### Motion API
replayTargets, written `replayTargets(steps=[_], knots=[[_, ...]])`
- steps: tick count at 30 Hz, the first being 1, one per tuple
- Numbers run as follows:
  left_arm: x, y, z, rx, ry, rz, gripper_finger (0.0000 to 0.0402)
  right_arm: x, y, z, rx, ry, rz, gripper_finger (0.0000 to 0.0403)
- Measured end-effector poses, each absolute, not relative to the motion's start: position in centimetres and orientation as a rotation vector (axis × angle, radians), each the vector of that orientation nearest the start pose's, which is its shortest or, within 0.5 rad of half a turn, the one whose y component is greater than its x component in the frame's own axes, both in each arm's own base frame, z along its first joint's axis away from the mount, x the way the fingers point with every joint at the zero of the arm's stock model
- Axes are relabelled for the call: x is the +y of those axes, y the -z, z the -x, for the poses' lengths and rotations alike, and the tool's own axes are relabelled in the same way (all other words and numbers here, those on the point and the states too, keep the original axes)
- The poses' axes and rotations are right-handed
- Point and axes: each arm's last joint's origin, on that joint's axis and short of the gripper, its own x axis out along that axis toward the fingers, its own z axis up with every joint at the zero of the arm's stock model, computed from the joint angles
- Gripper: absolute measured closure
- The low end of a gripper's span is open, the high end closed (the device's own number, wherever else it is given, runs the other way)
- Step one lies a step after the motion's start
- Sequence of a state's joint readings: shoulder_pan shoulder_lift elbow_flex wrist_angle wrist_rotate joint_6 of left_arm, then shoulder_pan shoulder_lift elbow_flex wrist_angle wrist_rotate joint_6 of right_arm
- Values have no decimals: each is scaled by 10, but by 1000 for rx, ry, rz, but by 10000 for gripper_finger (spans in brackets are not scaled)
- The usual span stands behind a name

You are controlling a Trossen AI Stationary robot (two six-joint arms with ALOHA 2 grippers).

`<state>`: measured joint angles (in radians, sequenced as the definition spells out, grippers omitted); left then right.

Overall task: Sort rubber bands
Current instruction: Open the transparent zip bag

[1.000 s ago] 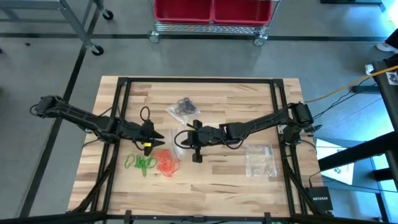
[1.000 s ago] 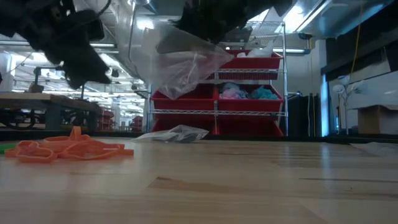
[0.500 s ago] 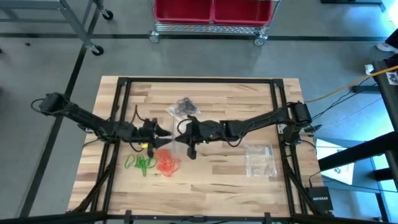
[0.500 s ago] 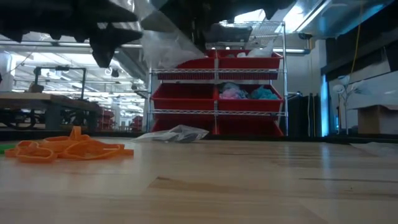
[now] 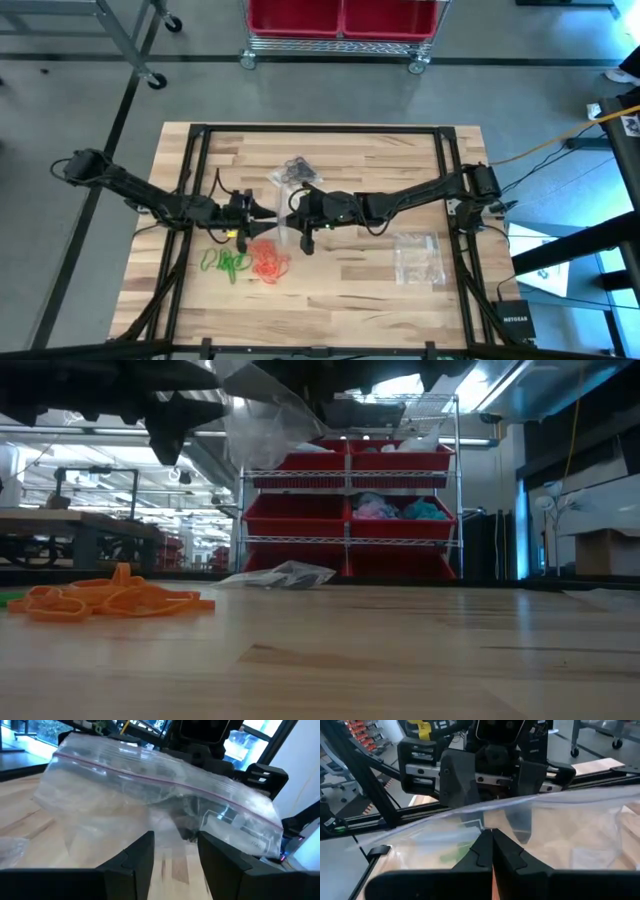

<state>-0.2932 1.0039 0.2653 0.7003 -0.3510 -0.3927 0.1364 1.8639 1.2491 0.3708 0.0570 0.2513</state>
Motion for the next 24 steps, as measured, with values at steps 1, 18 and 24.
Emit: replayTargets(steps=[1, 18, 24], knots=[[-47, -202, -189, 25, -61, 381, 258, 56, -240, -421, 250, -48, -226, 403], [-45, -202, -190, 25, -49, 337, 227, 56, -239, -421, 260, -48, -204, 403], [-46, -198, -190, 69, -25, 268, 212, 56, -239, -421, 261, -49, -204, 403]])
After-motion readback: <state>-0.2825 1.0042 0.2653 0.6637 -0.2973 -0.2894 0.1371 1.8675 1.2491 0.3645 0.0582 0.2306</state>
